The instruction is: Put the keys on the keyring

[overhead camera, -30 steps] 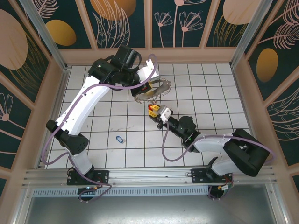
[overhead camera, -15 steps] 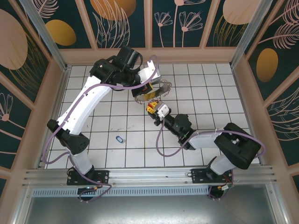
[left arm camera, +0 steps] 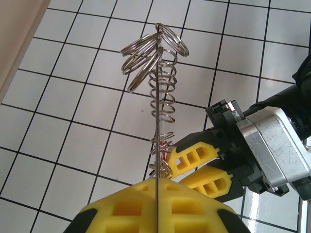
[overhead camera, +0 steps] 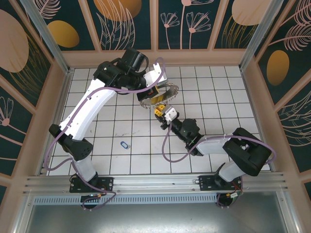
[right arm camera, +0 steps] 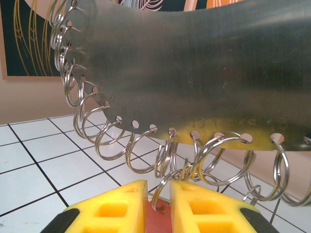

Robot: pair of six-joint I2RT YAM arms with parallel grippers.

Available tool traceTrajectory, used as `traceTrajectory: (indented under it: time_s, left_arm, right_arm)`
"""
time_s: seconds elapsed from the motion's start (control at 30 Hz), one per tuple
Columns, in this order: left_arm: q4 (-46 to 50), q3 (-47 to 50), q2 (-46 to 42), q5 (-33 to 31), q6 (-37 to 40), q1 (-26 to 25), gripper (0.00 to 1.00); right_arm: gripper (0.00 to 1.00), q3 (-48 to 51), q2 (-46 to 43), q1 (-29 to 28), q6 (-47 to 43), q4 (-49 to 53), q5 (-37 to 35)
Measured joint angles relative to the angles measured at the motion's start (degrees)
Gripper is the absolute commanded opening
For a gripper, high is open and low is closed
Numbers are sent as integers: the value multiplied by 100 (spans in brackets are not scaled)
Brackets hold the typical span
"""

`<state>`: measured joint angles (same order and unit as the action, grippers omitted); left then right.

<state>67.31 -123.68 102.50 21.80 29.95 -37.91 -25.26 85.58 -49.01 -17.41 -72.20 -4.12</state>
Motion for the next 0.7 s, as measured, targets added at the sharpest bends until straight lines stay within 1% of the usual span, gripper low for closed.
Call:
traceTrajectory:
  time_s: [0.13,0.27,0.33,0.47,0.7]
  left_arm:
    - [0,0,0,0,0,-11,0]
    - [0,0,0,-2,-2,-15,0]
    - [2,0,0,-4,-2,-26,0]
    - [2,0,0,-68,-2,-37,0]
    - [44,0,0,-205,-2,-46,0]
  right_arm:
    - [19,0,0,0,-2,-52,2]
    - [22,0,-4,0,-24,-76,-4]
    - [21,17,-35,0,-22,-44,-28]
    - [21,267,-332,0,-24,52,-33]
    - [17,361,-728,0,-168,310,380]
